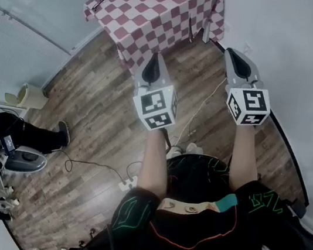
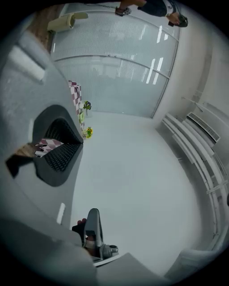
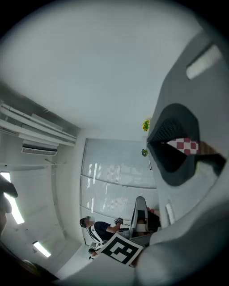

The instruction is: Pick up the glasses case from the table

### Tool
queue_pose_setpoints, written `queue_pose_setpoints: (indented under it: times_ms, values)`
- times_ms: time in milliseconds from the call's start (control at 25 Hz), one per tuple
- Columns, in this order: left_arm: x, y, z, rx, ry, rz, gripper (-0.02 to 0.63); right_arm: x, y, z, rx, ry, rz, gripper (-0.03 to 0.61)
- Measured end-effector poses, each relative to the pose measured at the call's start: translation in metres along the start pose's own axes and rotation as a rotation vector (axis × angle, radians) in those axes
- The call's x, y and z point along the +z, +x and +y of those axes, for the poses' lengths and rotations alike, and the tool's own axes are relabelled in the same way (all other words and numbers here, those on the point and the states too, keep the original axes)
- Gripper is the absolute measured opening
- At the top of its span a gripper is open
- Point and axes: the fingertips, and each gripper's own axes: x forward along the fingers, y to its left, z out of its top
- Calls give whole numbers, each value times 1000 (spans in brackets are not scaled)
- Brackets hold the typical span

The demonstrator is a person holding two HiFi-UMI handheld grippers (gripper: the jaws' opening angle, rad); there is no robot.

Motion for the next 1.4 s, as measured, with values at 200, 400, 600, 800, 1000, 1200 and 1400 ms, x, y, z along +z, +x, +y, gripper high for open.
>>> queue_pose_setpoints:
  times_ms: [200,400,600,800,1000,1200,1400]
  values:
    - [11,2,-9,-10,20,-13,9,9,0,-15,-7,37,-38,5]
    - [14,-2,-2,-6,18,-14,9,11,8,-25,-16,107,-66,4]
    - [0,0,20,16,-10,3,8,3,20,-10,-2,144,-78,5]
    - [-22,30,15,-18,-19,37,8,-10,37,-16,5,156,-52,5]
    - [-48,78,18,-48,-76,90,8,-30,68,-40,-54,166,9,5]
    - [-89,149,61,-27,-158,156,9,-52,150,-37,-40,142,76,4]
    - [-98,227,112,5,-166,191,9,-48,253,-35,-21,118,94,5]
